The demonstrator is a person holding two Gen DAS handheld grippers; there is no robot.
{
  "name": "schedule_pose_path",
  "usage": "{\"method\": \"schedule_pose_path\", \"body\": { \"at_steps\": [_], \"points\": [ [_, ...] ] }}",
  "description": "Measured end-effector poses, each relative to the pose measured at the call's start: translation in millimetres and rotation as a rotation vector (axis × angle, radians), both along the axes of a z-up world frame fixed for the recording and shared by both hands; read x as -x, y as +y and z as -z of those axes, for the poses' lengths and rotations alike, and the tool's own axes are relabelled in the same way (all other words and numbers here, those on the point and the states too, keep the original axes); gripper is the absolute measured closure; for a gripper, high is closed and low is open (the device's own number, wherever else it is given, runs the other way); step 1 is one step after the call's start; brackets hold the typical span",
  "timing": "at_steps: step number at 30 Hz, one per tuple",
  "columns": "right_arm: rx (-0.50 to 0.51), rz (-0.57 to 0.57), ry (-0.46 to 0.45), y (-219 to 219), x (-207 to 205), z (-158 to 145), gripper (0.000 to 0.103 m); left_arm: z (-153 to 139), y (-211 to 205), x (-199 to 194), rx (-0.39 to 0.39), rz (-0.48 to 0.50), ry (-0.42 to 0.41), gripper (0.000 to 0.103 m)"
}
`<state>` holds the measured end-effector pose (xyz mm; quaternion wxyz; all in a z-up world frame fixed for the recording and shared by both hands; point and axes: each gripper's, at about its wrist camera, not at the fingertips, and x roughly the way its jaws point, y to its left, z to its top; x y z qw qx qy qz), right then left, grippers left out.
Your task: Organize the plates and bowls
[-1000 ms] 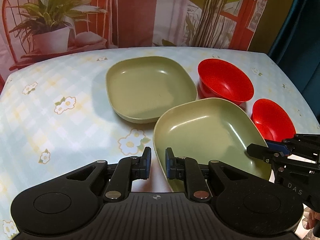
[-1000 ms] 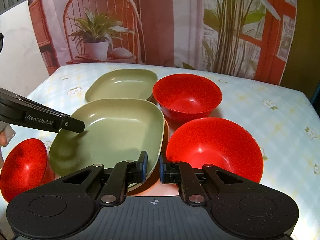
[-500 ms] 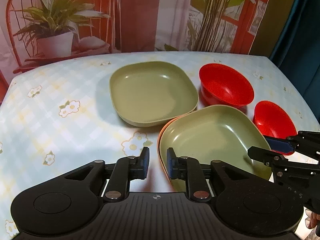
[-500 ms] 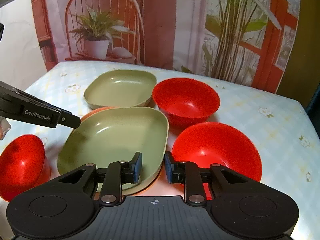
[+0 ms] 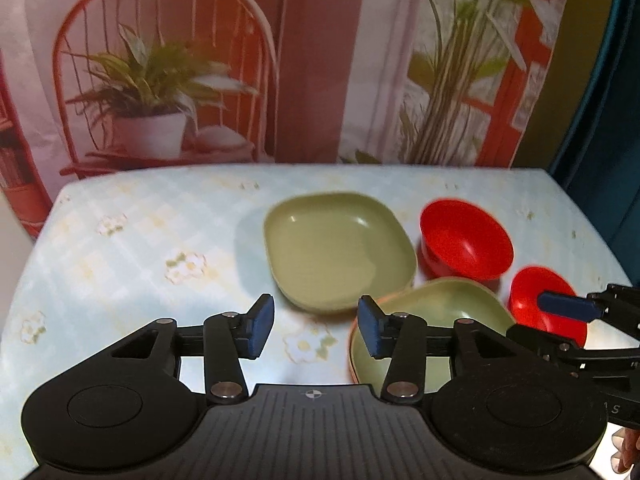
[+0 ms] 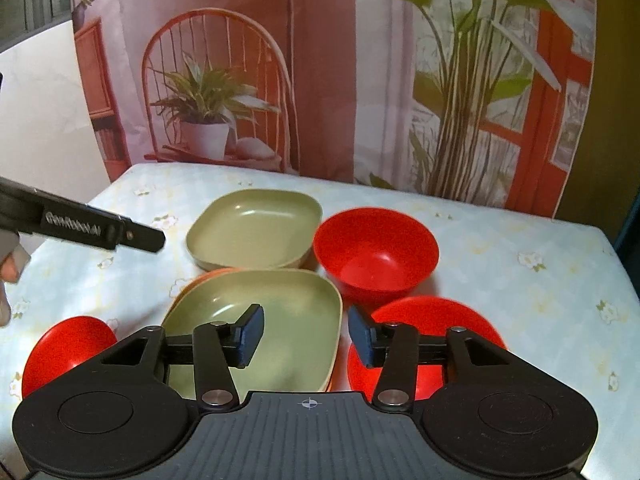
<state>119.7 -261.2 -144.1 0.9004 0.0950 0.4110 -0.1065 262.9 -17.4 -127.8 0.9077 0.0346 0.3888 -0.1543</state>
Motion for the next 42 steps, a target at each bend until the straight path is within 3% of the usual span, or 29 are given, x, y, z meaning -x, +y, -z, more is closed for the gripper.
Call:
{"method": "schedule_pose_path", "body": {
  "at_steps": [8,15,21,42],
  "points": [
    [-0.008,-0.003,-0.018,-10.6,-14.0,-9.4,0.058,-19.6,13.3,1.3,0.001,-0.061,-0.124,0.053],
    [-0.008,-0.009,-0.049,-17.8,-33.2,-18.6,0.058,-29.6,23.8,-1.4,0.02,-0.092,-0.185,0.044],
    [-0.002,-0.019,-0.066,-21.8,-52.4,-20.4,0.058,-29.5,28.1,-13.7,0.046,-0.089,-0.141,0.044],
    [0.029,-0.038,-0.038,-39.3,-100.8,-4.0,0.058,-3.7,30.3,-58.1,0.013,-0.088,-0.062,0.044]
  ]
}}
